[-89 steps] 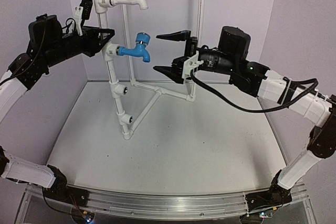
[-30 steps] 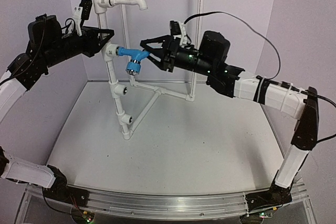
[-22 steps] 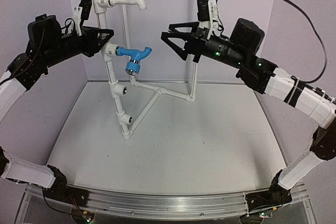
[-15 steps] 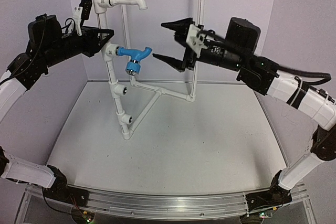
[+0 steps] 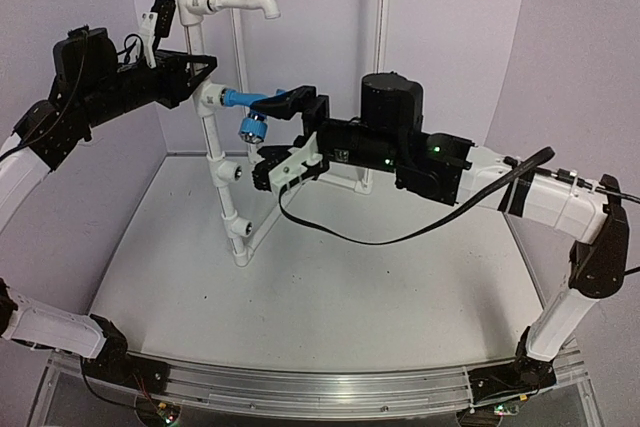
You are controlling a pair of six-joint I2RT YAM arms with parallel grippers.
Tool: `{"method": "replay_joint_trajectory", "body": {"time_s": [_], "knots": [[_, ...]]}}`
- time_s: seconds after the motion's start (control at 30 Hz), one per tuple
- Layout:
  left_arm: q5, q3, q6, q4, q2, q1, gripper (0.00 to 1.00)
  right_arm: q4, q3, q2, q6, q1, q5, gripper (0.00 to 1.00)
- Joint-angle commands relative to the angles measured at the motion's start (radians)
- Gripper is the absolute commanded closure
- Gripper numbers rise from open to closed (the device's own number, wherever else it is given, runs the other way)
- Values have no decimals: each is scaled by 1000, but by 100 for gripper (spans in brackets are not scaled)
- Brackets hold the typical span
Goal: Install the water faucets
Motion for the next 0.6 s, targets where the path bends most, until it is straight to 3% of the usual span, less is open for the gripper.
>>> {"method": "replay_joint_trajectory", "body": {"time_s": [0.0,0.23,0.37,0.57], "knots": [[70,-28,-146,-267,30,-13,100,174,30,37,48,10,82,33],[76,-26,-140,-267,38,-13,100,256,14,40,424,19,90,74],[76,-27,-137,-267,38,-13,100,235,68,37,900,17,103,92],[73,-32,-135,-268,34,-14,100,217,104,16,1700,-9,103,100]]}}
